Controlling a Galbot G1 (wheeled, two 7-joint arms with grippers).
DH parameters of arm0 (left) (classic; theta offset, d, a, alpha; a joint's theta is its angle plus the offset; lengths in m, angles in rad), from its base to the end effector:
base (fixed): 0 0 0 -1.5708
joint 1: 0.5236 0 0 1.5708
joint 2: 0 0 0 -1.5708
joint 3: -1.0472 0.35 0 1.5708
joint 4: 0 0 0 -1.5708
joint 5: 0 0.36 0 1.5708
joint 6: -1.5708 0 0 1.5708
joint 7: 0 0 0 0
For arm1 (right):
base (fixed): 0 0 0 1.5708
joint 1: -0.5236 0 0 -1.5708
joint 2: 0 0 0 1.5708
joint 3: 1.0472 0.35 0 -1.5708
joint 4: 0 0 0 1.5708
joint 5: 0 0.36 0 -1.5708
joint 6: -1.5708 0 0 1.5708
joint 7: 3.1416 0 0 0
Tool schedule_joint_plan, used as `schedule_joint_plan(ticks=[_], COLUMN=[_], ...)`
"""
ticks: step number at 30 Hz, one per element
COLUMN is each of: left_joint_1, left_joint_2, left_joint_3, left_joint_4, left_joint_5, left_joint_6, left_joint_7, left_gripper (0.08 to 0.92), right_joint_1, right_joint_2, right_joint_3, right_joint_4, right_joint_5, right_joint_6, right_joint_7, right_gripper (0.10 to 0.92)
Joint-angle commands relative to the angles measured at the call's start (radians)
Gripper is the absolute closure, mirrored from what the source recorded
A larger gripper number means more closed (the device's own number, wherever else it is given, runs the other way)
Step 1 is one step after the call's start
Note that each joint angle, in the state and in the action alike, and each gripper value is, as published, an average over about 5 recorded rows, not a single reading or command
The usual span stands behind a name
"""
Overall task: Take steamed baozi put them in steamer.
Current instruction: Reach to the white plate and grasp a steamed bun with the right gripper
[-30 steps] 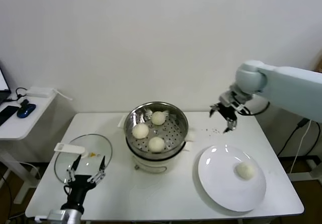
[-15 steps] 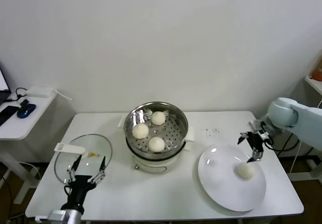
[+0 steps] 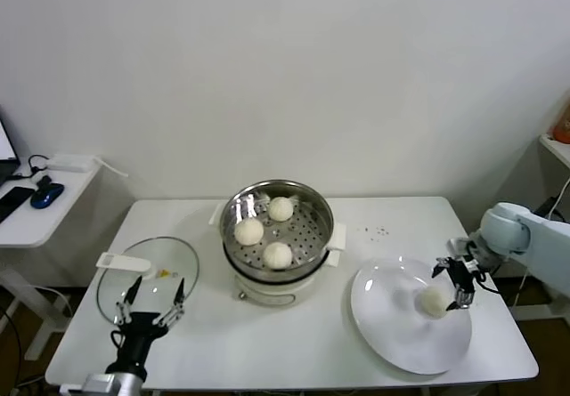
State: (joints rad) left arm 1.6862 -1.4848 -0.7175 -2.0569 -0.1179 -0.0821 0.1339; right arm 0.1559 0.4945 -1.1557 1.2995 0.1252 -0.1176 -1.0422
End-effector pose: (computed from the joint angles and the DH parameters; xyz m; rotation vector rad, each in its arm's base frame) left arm 0.1458 0.0767 -0.3274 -0.0154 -3.0815 -0.0921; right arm 0.4674 -0.2294 -0.2203 1.3137 -1.2961 1.2263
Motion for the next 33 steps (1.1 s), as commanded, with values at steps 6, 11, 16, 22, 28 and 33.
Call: schedule_joint_plan(ticks=[6,11,16,22,28,33], left_joint_1=[-0.011,-0.013,-0.018,-0.021,-0.022,-0.024], left_joint_2=[-0.003,-0.004,-0.004,-0.006,-0.006,-0.007], left_joint_3=[0.003,0.002,0.002,0.004,0.003,0.002], left_joint_4=[0.011,0.013,0.015,0.017,0.018,0.020], left_joint_5=[0.003,0.003,0.004,0.006,0.006,0.006], left_joint_6=[0.005,0.007,0.009,0.010,0.010,0.012], left_joint_7=[-0.001,-0.002,-0.003,-0.004,-0.005,-0.006], left_gripper=[0.177,0.177,0.177,0.177,0.177,0.177], right_joint_1=[-0.104,-0.107,-0.113,-0.110,-0.116,-0.109], right_joint_2=[0.019,0.033,0.041,0.049,0.051,0.050], right_joint_3=[0.078,0.075,0.081,0.086,0.091,0.096], right_joint_4=[-0.035,-0.045,-0.056,-0.064,-0.066,-0.062], right_joint_5=[-0.028,-0.033,-0.038,-0.036,-0.034,-0.027], right_joint_6=[-0.006,-0.007,-0.007,-0.009,-0.009,-0.009], right_joint_7=[0.012,0.010,0.009,0.007,0.007,0.004], right_gripper=[0.203,0.203,0.203,0.208,0.309,0.354])
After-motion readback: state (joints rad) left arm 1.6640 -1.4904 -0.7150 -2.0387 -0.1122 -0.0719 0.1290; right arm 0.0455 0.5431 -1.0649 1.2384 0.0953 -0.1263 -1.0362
